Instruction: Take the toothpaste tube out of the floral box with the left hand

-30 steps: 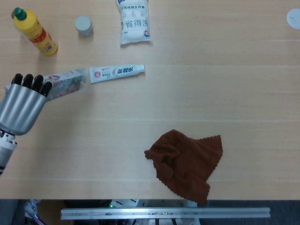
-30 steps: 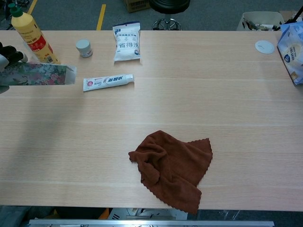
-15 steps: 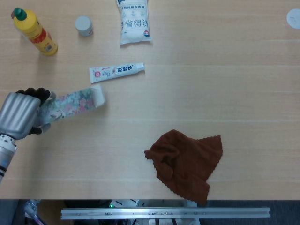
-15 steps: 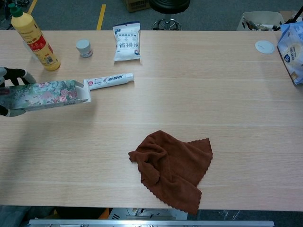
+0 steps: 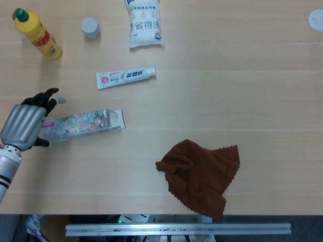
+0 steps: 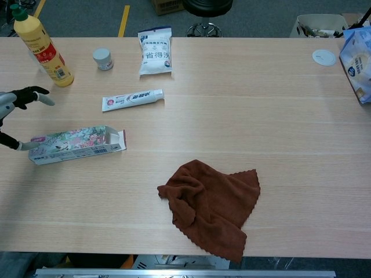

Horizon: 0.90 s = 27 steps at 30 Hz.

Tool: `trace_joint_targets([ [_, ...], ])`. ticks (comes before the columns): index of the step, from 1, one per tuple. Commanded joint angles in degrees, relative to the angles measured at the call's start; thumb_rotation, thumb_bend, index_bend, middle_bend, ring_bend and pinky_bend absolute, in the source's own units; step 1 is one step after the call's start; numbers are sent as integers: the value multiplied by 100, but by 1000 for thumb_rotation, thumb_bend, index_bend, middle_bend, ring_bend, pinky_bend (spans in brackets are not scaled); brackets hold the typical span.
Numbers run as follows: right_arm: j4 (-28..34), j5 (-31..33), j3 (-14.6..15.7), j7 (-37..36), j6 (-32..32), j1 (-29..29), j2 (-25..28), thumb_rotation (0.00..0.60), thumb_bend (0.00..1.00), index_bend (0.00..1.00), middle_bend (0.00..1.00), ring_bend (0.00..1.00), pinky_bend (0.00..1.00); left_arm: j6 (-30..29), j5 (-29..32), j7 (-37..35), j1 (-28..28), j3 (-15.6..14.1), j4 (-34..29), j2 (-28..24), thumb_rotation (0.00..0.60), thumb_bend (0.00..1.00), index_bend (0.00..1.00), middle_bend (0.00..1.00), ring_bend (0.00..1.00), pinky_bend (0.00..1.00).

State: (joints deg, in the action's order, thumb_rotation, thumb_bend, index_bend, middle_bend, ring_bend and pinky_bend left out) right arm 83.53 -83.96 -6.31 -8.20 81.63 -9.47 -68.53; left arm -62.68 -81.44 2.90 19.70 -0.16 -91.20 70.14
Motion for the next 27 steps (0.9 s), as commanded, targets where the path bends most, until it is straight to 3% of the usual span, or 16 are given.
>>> trace_joint_targets([
  [1,0,-2,-9,-21,18,4,-2,600,49,311,323,207,333,-122,-48,-186,-37,18,98,74,600,172,193,79,144,249],
  [7,26,-13,-37,-54,115,33,-8,600,49,311,323,207,333,-852,-149,-779,-245,266,253,219,600,172,205,80,141,251],
  [12,140,-49,-42,-33,275,110,41,600,49,311,323,207,333,-1536,-206,-1042,-423,520,445,387,600,173,280,160,183,280],
  [18,478,-114,39,291,633,358,167,600,49,311,323,207,333,-1916,-347,-424,-515,569,420,237,600,173,397,309,294,368],
  [27,1005,-234,270,856,1292,902,227,600,49,311,323,207,333,-2268,-537,-4,-754,435,149,-24,600,173,439,371,324,423],
])
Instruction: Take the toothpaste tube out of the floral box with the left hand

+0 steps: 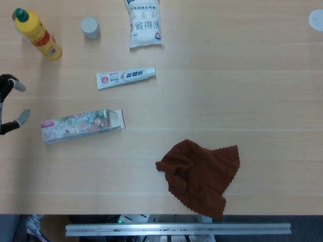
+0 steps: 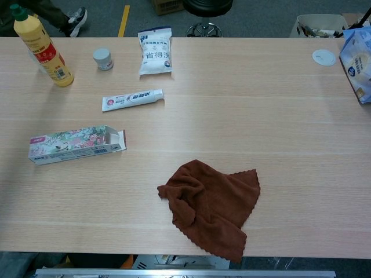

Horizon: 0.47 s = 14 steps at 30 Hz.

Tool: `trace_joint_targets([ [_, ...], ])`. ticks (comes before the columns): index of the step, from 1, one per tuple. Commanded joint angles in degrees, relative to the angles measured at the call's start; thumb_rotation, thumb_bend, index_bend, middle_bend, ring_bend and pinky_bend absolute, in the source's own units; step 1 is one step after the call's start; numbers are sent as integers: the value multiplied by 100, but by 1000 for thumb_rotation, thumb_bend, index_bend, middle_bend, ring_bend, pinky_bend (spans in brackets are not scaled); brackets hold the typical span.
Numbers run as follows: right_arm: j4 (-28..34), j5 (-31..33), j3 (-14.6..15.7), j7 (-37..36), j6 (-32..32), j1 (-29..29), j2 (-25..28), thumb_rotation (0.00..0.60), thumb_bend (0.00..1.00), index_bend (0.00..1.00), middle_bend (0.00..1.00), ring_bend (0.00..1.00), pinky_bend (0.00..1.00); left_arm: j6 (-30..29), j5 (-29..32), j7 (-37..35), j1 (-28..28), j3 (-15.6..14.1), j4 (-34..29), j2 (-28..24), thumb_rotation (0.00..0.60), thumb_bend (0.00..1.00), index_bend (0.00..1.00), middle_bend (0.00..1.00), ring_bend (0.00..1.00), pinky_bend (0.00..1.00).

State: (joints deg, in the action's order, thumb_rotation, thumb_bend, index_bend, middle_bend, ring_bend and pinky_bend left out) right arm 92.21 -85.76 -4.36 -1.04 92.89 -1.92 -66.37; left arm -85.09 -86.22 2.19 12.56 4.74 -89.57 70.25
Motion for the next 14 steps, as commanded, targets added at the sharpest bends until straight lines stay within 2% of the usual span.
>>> trace_joint_targets([
  [1,168,-66,91,176,219,191,5,600,49,311,323,207,333,-26,-72,88,-48,-70,-12,-39,600,173,442,372,324,423],
  [7,263,-35,105,240,370,362,-42,600,49,311,323,207,333,42,-52,68,-53,-85,33,-43,600,173,456,376,324,423],
  [14,278,35,36,245,224,330,-32,600,49,311,323,207,333,144,48,46,-47,-68,89,8,600,173,462,380,324,423],
])
